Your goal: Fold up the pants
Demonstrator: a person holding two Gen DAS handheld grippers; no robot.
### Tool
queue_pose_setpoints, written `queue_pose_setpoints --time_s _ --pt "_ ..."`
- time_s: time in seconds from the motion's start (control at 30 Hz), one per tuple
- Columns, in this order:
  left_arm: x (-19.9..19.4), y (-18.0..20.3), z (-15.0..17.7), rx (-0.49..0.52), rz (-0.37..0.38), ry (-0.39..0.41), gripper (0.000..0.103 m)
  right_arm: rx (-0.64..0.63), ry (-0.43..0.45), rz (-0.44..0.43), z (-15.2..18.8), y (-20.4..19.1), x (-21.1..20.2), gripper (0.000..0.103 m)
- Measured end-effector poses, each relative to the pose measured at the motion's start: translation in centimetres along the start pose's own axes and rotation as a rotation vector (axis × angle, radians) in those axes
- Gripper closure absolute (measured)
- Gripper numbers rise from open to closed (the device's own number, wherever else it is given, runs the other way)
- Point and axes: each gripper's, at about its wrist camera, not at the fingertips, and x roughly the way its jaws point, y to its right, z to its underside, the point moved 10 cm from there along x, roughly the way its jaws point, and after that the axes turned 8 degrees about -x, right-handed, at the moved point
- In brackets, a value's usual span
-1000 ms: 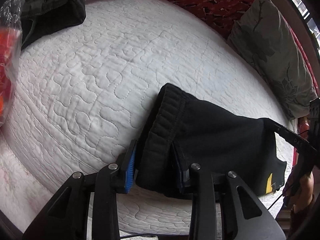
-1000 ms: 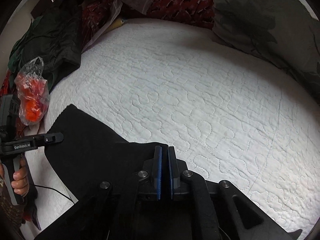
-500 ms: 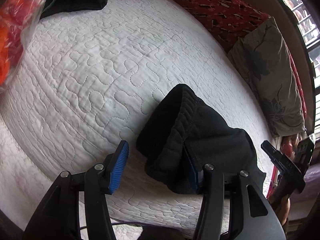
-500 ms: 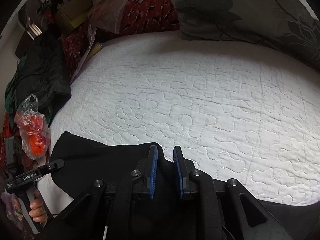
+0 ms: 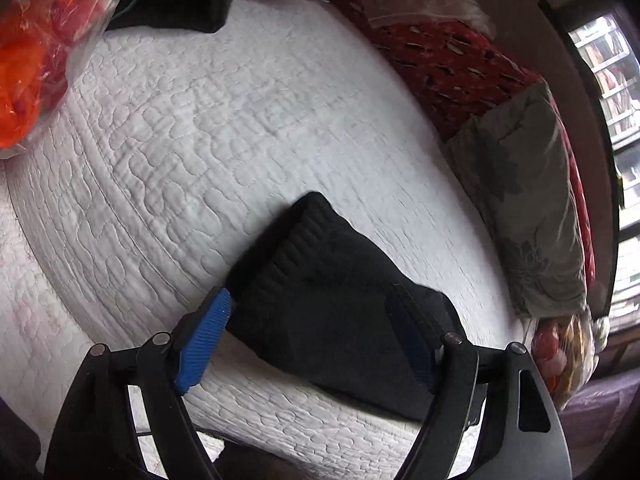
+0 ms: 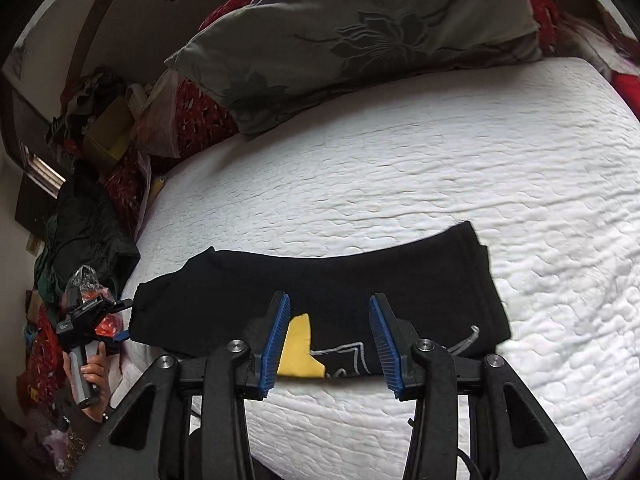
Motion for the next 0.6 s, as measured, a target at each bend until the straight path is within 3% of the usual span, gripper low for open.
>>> queue_pose_setpoints --time_s 0.1,0.2,0.33,0.43,0.6 --pt "0.9 3.0 6.0 0.1 0.023 -0.084 0.023 0.092 0.038 0.028 1.0 4.3 -2.3 0.05" --pt "3.9 6.0 12.5 0.156 0.036 -0.232 0.023 0.192 0.035 0.048 1.8 7.9 -2.5 0.05" --pt "7.6 10.1 19.5 0.183 0.04 -0.385 0.023 0.283 0.023 0.003 2.4 10.1 -1.2 0.05" --pt "9.8 12.8 23.2 0.159 0.046 -0.47 0.023 0.306 0.01 0.003 2.7 11.0 0.0 0.05" --pt "12.3 14.9 26.2 0.081 0.035 -0.531 0.023 0.378 -0.005 -0.053 3.3 11.9 1.3 0.05"
